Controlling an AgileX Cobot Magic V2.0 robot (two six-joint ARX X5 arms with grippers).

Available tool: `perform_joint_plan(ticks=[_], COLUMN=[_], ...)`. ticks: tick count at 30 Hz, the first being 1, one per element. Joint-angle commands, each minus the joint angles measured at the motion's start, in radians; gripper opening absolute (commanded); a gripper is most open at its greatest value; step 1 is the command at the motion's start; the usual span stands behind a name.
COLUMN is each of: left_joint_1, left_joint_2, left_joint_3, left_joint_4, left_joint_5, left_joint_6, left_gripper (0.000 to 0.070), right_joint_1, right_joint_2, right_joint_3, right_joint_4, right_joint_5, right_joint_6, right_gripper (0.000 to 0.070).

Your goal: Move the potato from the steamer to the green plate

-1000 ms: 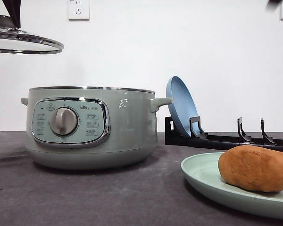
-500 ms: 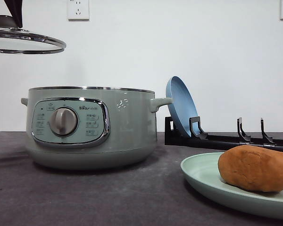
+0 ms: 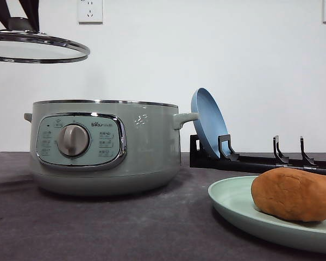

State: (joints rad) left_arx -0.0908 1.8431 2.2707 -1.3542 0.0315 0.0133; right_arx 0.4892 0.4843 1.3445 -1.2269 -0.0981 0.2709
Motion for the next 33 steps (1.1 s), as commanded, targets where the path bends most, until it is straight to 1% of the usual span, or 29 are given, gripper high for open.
perform_joint_plan(ticks=[1,9,13,21,26,33], left_joint_1=[-0.016,-0.095,-0.136,-0.246,-0.299,-0.332], left_joint_2=[0.008,0.008,0.008,0.012,0.025,0.037], left_joint_3=[0.043,0.043,0.043,0.043,0.043,0.024], left_joint_4=[0.036,0.041,0.043,0.043,0.037,0.037], left_joint_5=[0.005,0.005,0.005,0.005,0.005,0.005], left_joint_6=[-0.005,-0.007,-0.023,-0.025,-0.025,-0.025], left_gripper=[0.001,0.001,0.001,0.001,0.001,0.001], right_joint_1=[0.005,0.005,0.005,0.005,0.005,0.005], right_joint_2=[0.003,0.003,0.003,0.003,0.003,0.003], right_joint_3=[0.017,0.017,0.017,0.017,0.017,0.017], right_joint_4=[0.02,0.103,0.151,0.257,0.261,0.261], right_joint_5=[0.002,0.001,-0.006,-0.006,-0.005,-0.005], right_joint_6=[0.013,0.012,0.01,-0.015,-0.021,-0.025], right_gripper=[0.0548,0.0548,0.0548,0.0548,0.0548,0.0548])
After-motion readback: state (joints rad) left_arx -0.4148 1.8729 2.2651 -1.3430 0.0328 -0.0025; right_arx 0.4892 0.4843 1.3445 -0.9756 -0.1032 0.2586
